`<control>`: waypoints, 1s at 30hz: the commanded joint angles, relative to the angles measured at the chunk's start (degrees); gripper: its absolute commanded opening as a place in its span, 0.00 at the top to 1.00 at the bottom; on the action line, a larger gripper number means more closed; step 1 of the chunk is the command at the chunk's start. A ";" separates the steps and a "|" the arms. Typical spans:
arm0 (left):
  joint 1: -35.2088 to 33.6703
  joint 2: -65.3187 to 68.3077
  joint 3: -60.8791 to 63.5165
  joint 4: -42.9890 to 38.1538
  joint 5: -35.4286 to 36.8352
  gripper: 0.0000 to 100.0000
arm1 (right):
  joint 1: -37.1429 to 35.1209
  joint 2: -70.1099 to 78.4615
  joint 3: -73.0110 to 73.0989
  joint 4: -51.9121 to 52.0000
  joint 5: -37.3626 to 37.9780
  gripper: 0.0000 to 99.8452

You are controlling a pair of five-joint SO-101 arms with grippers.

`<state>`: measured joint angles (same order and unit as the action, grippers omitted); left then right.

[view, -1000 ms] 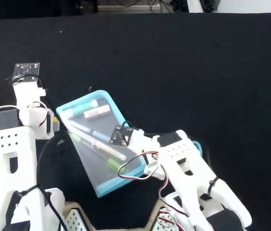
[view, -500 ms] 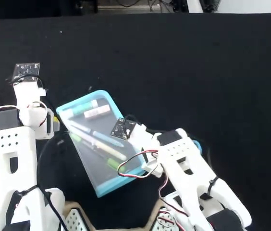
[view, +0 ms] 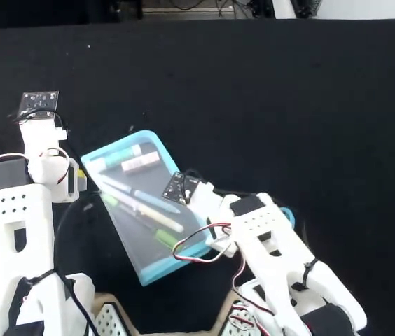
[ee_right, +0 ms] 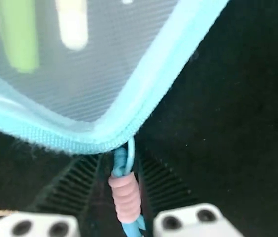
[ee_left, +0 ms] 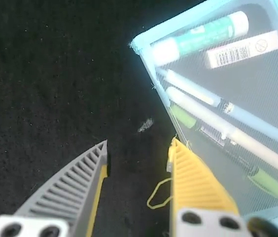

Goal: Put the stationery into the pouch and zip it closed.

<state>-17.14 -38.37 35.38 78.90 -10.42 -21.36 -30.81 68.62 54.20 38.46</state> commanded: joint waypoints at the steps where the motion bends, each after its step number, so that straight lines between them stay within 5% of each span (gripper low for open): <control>1: -0.84 -1.41 -0.75 -0.09 0.00 0.80 | 3.60 -2.33 -5.23 0.35 -0.26 0.99; 9: -0.31 -1.41 -0.75 -0.09 0.00 0.80 | 8.18 -2.33 -23.25 8.26 -0.18 0.99; 24: 1.01 -1.41 -8.13 -2.73 2.29 0.80 | 1.14 -2.33 -44.53 11.25 -0.26 0.99; 30: 7.69 -0.70 -12.70 -6.68 4.75 0.80 | -2.73 -2.33 -53.58 15.91 -0.26 0.99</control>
<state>-13.63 -38.37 27.21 76.18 -6.99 -22.07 -30.73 21.67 69.23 38.46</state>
